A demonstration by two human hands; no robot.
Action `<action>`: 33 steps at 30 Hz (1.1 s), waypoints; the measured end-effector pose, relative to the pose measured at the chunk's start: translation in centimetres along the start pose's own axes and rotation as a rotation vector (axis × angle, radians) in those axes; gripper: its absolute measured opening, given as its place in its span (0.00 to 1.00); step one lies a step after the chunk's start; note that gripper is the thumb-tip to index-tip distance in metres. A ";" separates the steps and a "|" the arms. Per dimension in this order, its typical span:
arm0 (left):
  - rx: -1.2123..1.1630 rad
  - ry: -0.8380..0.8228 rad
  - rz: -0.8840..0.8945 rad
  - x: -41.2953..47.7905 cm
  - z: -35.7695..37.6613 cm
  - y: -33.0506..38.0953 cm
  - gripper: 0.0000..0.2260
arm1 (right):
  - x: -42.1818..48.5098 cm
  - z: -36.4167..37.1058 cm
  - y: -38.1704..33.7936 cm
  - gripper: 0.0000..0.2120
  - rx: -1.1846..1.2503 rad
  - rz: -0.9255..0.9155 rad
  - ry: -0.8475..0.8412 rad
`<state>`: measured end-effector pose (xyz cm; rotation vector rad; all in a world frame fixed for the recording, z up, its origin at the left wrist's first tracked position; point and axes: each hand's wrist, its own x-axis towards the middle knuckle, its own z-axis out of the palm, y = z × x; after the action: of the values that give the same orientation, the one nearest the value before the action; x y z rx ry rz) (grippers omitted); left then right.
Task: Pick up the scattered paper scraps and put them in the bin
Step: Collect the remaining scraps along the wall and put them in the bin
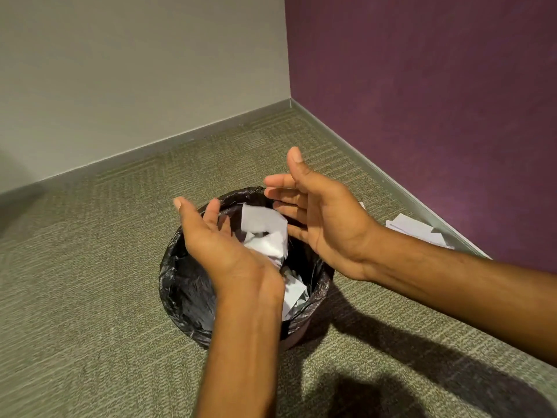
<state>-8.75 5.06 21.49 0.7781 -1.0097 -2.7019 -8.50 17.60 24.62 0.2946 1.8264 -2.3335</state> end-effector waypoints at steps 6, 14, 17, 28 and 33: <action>0.094 -0.070 0.074 -1.7 1.9 1.2 0.32 | -0.4 -1.6 -1.2 0.30 0.053 -0.054 0.038; 0.161 -0.480 0.007 -7.8 5.1 -2.1 0.28 | 0.5 -8.6 -3.5 0.24 0.114 -0.143 0.158; 0.250 -0.614 -0.050 -8.9 6.1 -4.6 0.25 | 1.5 -12.5 -3.6 0.24 0.136 -0.126 0.256; 0.823 -0.568 -0.136 -3.7 4.0 -20.8 0.11 | 4.5 -28.3 4.4 0.17 0.046 0.058 0.542; 1.084 -0.556 -0.070 -0.8 1.4 -27.2 0.07 | 5.5 -32.7 9.2 0.07 -0.169 0.138 0.642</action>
<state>-7.82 26.87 5.11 0.0984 -2.6727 -2.2842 -9.74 47.13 6.97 1.2158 2.1495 -2.1127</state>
